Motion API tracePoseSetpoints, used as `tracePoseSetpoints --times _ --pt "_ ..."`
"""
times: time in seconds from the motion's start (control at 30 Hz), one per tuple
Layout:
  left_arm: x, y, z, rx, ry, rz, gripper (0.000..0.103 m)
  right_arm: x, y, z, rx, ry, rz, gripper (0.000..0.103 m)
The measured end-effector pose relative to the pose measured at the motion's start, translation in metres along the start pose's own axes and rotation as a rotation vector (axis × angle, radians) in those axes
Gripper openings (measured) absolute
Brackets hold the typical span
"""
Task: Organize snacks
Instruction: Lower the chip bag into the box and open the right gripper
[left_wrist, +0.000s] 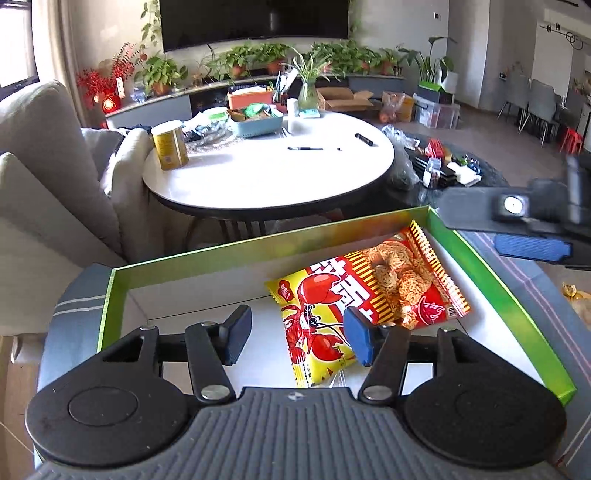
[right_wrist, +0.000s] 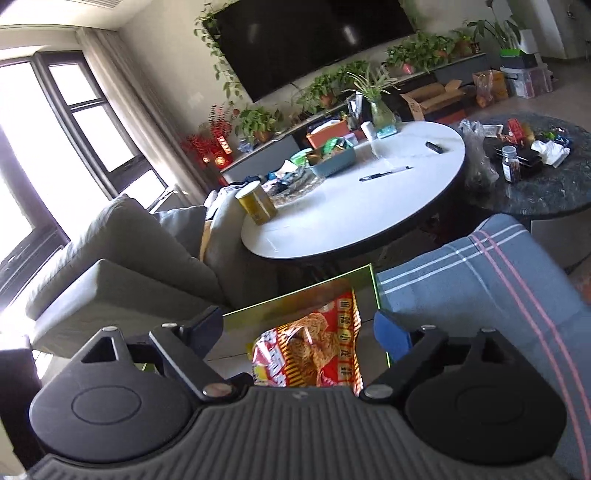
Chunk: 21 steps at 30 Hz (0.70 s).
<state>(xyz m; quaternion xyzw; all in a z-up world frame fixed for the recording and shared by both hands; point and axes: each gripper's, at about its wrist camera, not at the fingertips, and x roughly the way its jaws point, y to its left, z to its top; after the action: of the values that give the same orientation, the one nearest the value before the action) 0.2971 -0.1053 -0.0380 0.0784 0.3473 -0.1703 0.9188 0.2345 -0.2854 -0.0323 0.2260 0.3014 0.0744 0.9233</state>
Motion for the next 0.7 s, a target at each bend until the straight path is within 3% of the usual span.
tracePoseSetpoints --times 0.37,0.7 --pt "-0.066 -0.016 -0.003 0.023 -0.101 -0.012 0.062 -0.049 0.015 -0.013 -0.084 -0.004 0.021 0.079" --pt "-0.129 -0.026 -0.045 0.007 -0.15 -0.026 0.067 -0.097 0.016 -0.048 -0.109 0.015 0.079 0.079"
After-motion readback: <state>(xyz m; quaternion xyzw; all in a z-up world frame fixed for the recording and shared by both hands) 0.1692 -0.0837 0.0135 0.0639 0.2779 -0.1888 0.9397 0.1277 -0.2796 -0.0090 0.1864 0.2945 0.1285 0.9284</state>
